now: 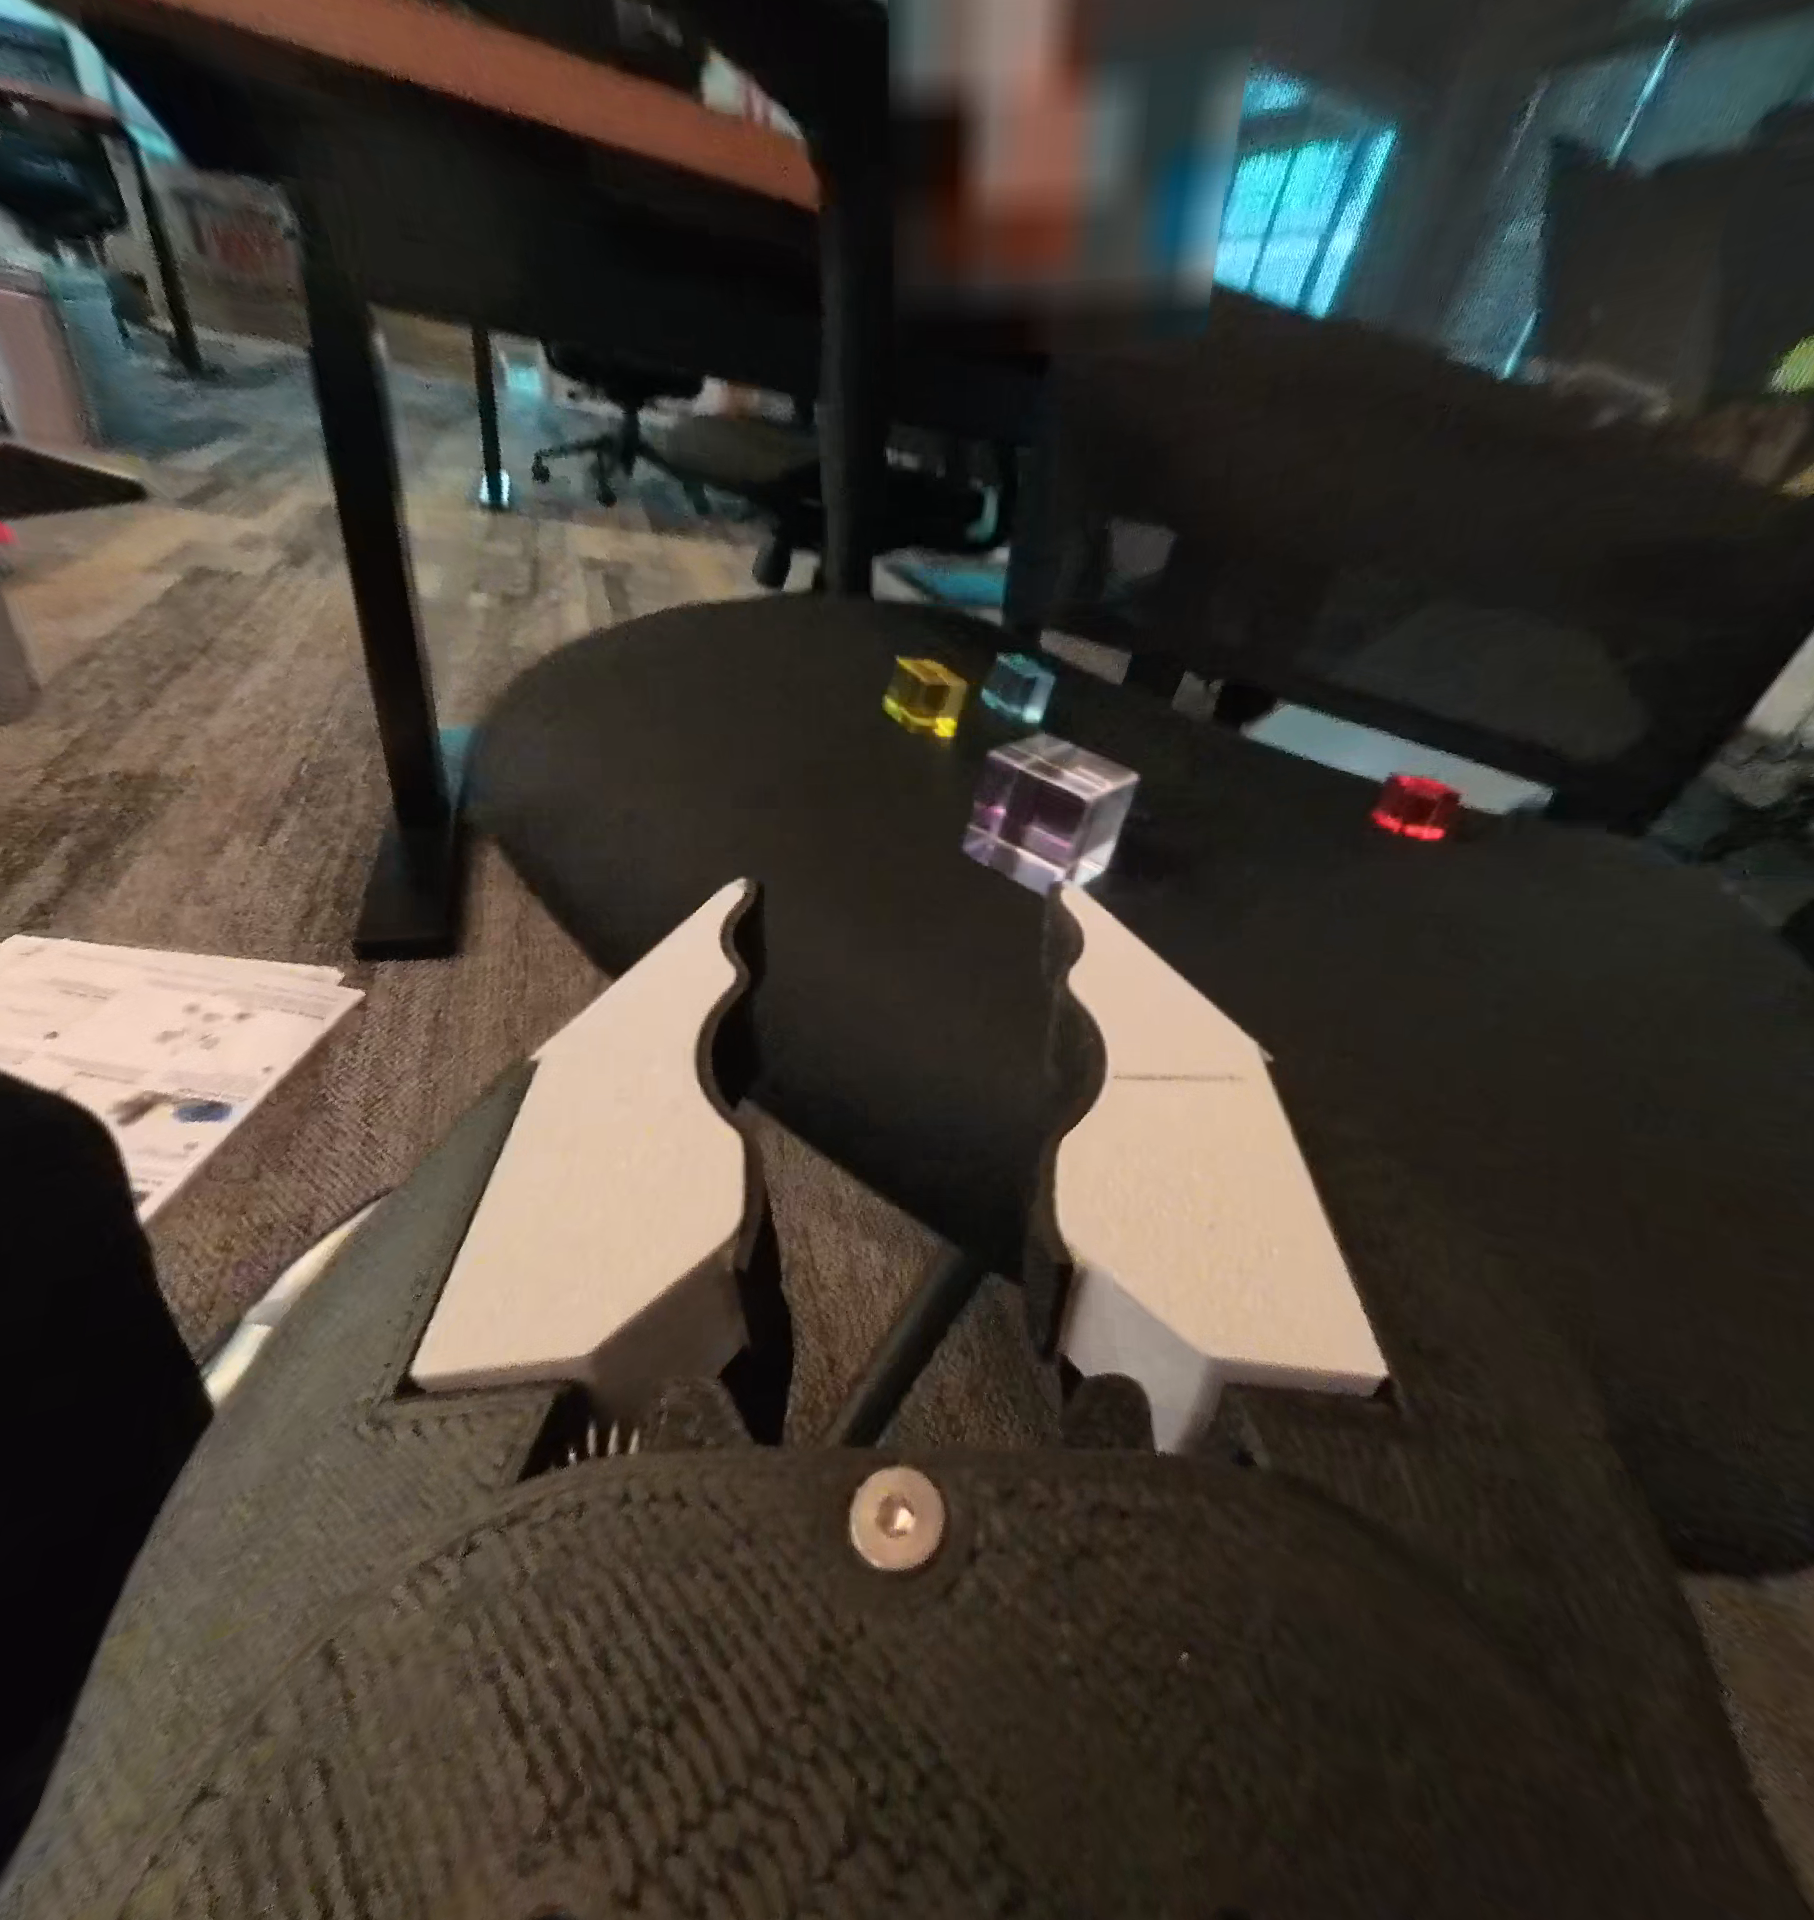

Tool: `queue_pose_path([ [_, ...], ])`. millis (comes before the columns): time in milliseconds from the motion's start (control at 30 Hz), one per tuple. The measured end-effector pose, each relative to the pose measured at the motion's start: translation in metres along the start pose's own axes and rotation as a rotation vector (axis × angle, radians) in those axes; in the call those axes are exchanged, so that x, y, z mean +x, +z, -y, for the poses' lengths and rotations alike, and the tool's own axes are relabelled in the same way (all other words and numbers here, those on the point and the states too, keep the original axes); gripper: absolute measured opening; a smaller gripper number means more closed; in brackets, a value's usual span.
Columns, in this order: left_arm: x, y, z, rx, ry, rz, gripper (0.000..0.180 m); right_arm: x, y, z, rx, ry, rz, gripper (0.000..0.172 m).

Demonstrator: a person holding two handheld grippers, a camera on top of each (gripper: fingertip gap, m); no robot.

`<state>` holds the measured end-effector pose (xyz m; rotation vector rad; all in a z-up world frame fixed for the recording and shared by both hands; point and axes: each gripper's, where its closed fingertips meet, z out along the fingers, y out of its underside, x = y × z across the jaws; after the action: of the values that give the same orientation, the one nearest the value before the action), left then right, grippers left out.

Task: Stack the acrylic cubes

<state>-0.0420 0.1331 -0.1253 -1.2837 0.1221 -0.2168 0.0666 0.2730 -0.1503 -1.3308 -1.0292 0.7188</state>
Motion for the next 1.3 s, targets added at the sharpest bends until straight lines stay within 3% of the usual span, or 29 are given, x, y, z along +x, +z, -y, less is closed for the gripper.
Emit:
queue_pose_path([
  [133,-0.009,0.029,-0.018,-0.037,0.001,-0.006,0.081,0.020,0.047,-0.025,-0.125,0.022,0.031,0.062],
  [300,-0.027,0.036,-0.037,-0.057,-0.028,-0.089,0.079,0.030,0.070,-0.025,-0.074,0.005,-0.029,0.058],
  [433,-0.037,0.051,-0.021,-0.012,-0.013,-0.217,0.072,0.027,0.087,-0.018,-0.094,0.042,-0.046,0.057],
  [533,-0.039,0.069,-0.013,-0.022,-0.065,-0.368,0.068,0.030,0.094,-0.020,-0.151,-0.042,-0.054,0.059],
  [667,-0.056,0.089,-0.011,-0.031,-0.177,-0.417,0.072,0.034,0.093,-0.010,-0.162,-0.227,0.083,0.061],
  [800,-0.076,0.095,0.002,0.065,-0.232,-0.367,0.067,0.068,0.107,0.004,-0.196,-0.206,0.241,0.032],
  [900,-0.084,0.097,0.003,0.076,-0.272,-0.365,0.068,0.071,0.119,-0.014,-0.290,-0.179,0.522,0.027],
  [967,-0.081,0.090,0.001,0.078,-0.259,-0.388,0.068,0.074,0.124,-0.015,-0.289,-0.101,0.636,0.036],
  [1067,-0.086,0.081,-0.006,0.078,-0.214,-0.350,0.064,0.093,0.129,-0.024,-0.325,-0.056,0.646,0.032],
  [1200,-0.085,0.079,-0.005,0.071,-0.202,-0.354,0.064,0.088,0.118,-0.013,-0.272,0.030,0.775,0.035],
  [1267,-0.084,0.078,-0.005,0.066,-0.187,-0.349,0.064,0.078,0.111,-0.011,-0.269,0.021,0.822,0.047],
  [1300,-0.083,0.077,-0.005,0.068,-0.182,-0.348,0.064,0.067,0.104,-0.006,-0.254,0.048,0.865,0.063],
])
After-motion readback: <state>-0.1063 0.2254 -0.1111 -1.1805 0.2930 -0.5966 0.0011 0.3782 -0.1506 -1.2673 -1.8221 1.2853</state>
